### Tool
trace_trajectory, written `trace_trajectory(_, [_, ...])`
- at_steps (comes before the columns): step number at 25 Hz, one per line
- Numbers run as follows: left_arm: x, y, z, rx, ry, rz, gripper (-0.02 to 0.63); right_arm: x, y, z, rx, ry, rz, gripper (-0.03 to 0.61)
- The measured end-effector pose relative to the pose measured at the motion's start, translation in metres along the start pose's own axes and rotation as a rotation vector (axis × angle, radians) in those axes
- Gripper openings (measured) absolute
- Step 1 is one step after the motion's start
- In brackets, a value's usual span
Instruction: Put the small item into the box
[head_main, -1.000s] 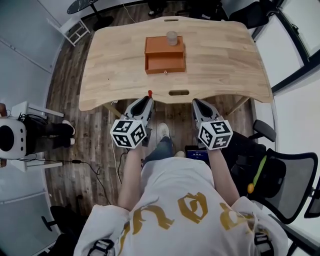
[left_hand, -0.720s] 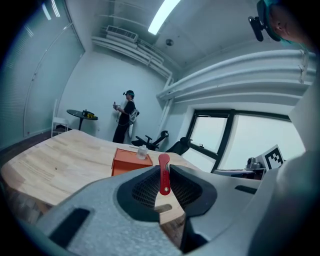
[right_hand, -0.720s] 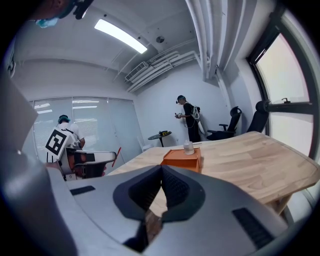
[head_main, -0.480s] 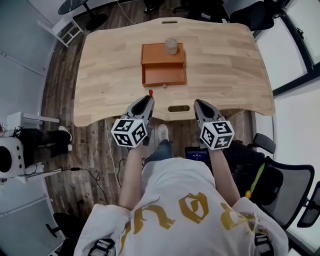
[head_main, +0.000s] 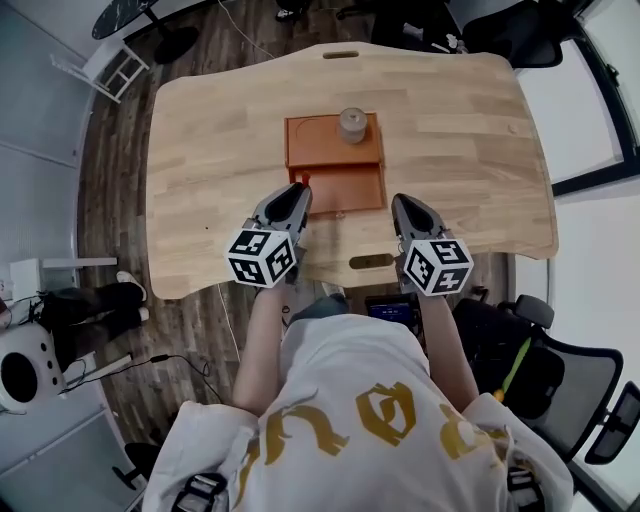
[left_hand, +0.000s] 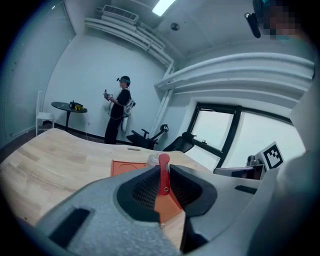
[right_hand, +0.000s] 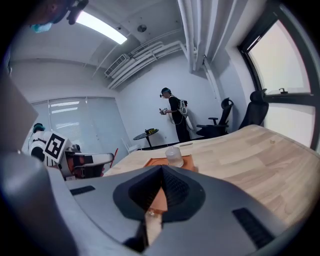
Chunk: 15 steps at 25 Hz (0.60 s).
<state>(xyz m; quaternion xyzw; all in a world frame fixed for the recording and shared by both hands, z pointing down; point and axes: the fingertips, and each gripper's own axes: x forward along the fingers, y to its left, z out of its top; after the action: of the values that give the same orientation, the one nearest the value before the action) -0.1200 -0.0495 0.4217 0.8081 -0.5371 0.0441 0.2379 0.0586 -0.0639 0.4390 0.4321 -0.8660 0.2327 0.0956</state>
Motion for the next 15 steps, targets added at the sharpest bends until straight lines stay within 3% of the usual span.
trace_trajectory(6, [0.034, 0.041, 0.009, 0.011, 0.049, -0.037, 0.057, 0.048, -0.008, 0.018, 0.013, 0.004, -0.047, 0.011])
trace_trajectory(15, [0.062, 0.057, 0.017, 0.019, 0.058, -0.090, 0.057, 0.075, -0.007, 0.025, 0.011, 0.019, -0.059, 0.011])
